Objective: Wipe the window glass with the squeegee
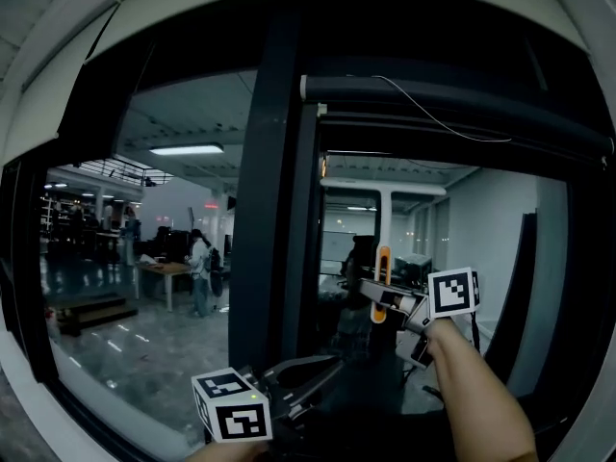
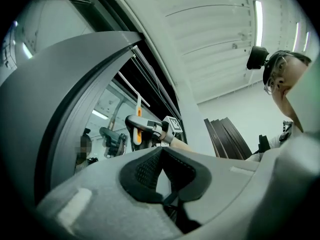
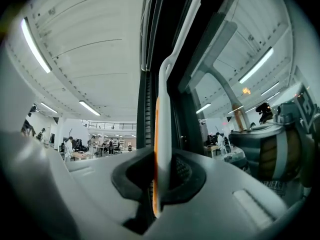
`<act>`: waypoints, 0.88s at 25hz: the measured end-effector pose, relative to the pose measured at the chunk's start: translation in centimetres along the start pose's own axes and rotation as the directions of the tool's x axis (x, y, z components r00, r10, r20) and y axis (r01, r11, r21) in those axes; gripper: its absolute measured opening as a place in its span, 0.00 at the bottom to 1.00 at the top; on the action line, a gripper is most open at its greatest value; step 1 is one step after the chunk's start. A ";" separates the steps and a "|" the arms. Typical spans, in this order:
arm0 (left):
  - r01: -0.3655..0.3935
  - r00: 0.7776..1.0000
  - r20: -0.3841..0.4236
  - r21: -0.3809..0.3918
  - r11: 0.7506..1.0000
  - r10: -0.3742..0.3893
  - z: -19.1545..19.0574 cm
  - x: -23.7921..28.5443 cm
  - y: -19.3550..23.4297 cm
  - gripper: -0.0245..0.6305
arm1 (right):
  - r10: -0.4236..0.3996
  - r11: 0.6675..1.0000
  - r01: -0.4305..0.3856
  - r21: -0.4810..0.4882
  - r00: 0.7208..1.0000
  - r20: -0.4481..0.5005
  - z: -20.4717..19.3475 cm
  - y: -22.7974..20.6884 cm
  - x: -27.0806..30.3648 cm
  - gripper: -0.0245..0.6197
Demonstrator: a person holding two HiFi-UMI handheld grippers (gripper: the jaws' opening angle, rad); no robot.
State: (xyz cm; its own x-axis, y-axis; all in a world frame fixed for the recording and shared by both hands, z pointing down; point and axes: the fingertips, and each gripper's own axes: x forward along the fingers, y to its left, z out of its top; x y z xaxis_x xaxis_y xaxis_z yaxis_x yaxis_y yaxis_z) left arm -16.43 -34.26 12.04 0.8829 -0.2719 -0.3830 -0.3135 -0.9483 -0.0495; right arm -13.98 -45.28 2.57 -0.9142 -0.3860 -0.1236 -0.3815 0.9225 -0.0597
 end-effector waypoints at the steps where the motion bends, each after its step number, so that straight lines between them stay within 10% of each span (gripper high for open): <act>1: 0.006 1.000 0.001 0.003 1.000 -0.006 0.5 -0.1 0.2 0.03 | -0.006 1.000 0.006 0.000 1.000 0.007 0.3 -0.2 0.4 0.07; 22: 0.053 0.999 -0.003 -0.009 0.999 -0.053 0.6 -0.7 0.9 0.03 | -0.017 1.000 0.017 0.014 1.000 -0.023 -0.1 -1.4 0.9 0.07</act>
State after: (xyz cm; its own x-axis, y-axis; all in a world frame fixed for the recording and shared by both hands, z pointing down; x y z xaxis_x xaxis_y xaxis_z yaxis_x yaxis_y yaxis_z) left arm -17.60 -34.84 11.70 0.8992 -0.2212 -0.3774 -0.2627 -0.9629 -0.0614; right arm -14.24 -46.90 2.62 -0.9104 -0.4014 -0.1001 -0.3952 0.9154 -0.0762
